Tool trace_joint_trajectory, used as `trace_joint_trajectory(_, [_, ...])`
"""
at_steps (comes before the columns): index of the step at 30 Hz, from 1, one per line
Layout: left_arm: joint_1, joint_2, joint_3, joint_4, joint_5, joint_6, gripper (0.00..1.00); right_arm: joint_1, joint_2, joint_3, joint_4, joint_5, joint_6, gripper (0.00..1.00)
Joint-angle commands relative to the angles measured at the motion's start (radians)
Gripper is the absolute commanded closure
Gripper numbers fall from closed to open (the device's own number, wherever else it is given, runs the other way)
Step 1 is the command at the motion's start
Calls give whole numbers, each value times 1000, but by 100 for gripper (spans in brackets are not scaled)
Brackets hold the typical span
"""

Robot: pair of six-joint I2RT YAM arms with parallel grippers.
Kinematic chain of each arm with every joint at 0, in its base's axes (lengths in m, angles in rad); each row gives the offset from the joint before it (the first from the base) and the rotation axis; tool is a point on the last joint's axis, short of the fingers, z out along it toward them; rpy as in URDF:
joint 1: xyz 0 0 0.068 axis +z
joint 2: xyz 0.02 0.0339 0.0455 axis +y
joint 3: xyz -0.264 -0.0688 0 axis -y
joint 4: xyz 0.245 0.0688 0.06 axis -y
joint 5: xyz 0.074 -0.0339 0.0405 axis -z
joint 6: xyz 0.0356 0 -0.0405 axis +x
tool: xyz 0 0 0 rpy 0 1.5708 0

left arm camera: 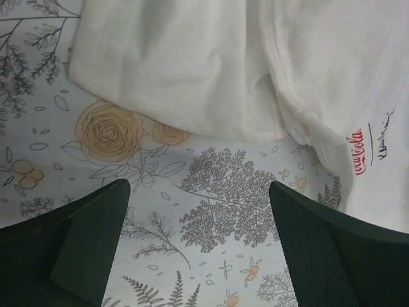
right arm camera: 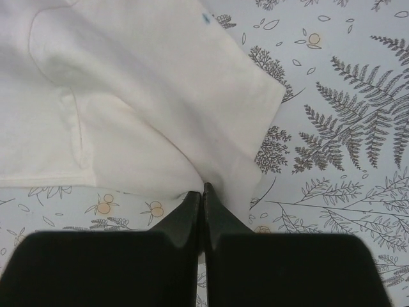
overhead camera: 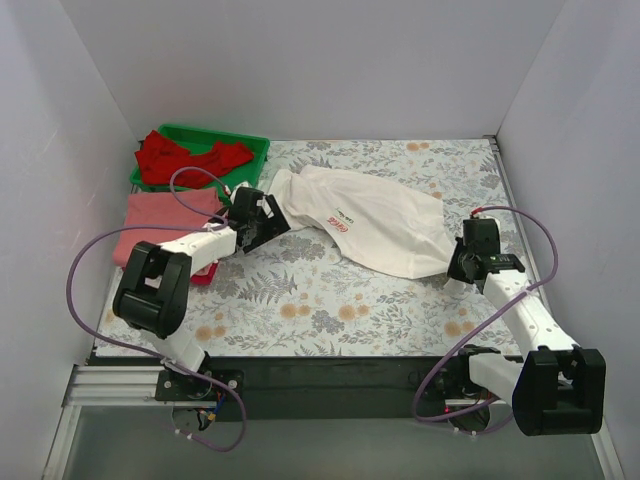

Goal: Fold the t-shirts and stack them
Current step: Flatten the tshirt out

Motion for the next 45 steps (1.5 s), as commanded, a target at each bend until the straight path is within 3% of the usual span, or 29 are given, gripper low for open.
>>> trace_joint_trajectory(1, [3, 47, 69, 48, 20, -34, 11, -5, 19, 14, 20, -76, -36, 99])
trace_joint_trajectory(6, [3, 139, 132, 74, 16, -81, 20, -5, 36, 8, 48, -119, -54, 99])
trace_joint_trajectory(10, [3, 211, 170, 74, -3, -86, 34, -5, 35, 8, 53, -122, -60, 99])
trace_joint_trajectory(11, [3, 256, 190, 71, -3, -80, 41, -6, 35, 12, 54, -119, -59, 99])
trace_joint_trajectory(16, [3, 310, 242, 57, -6, -61, 53, -5, 39, 22, 63, -129, -62, 99])
trace_joint_trajectory(19, [3, 331, 267, 55, -3, -31, 99, -5, 44, 31, 69, -122, -62, 99])
trace_joint_trajectory(24, [3, 256, 291, 40, -56, 49, 100, -6, 32, 112, 69, -92, -57, 99])
trace_joint_trajectory(31, [3, -151, 241, 54, -202, 143, 100, -25, -53, 336, 48, -7, -54, 99])
trace_joint_trajectory(38, [6, -449, 282, 57, -306, 233, 100, -69, -154, 590, -12, 118, -111, 99])
trace_joint_trajectory(45, [9, -569, 391, 49, -293, 279, 100, -69, -177, 851, -30, 149, -166, 99])
